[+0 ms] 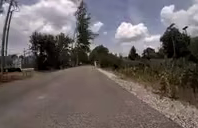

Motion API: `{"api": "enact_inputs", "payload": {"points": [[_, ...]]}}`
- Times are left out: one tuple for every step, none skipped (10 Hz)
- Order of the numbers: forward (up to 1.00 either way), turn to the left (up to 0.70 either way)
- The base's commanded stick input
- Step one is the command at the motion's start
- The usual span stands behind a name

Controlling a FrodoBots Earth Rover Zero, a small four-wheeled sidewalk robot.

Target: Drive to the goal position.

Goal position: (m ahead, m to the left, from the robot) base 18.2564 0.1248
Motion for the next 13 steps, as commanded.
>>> {"api": "enact_inputs", "payload": {"points": [[0.70,0.00],[0.70,0.00],[0.70,0.00],[0.70,0.00],[0.70,0.00],[0.70,0.00],[0.70,0.00],[0.70,0.00],[0.70,0.00],[0.70,0.00],[0.70,0.00],[0.70,0.00],[0.70,0.00]]}}
